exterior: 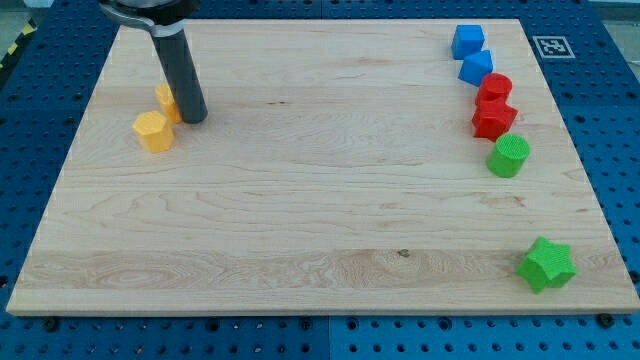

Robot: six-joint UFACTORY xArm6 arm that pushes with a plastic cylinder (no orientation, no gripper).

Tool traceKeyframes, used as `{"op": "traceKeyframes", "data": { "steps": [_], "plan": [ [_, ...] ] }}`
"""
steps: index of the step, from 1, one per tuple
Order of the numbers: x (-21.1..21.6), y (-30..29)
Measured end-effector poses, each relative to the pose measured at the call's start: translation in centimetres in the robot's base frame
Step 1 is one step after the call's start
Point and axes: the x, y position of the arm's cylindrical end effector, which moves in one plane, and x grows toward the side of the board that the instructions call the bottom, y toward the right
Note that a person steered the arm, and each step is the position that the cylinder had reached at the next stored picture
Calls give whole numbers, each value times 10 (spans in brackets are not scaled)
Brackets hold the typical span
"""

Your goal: Push the heart into the hexagon

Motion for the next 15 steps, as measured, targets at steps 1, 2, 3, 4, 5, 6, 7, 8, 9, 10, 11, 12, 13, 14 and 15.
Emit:
{"op": "traceKeyframes", "data": {
  "steps": [1,2,3,4,5,6,7,8,9,10,11,12,13,14,15],
  "plan": [
    [7,33],
    [12,79],
    [-28,77],
    [-59,27],
    [-55,-4],
    [-44,-28],
    [-45,-41],
    [-62,-24],
    [-56,40],
    [-9,113],
    [-5,115],
    [-5,115],
    [14,121],
    [51,139],
    [97,199]
  ]
}}
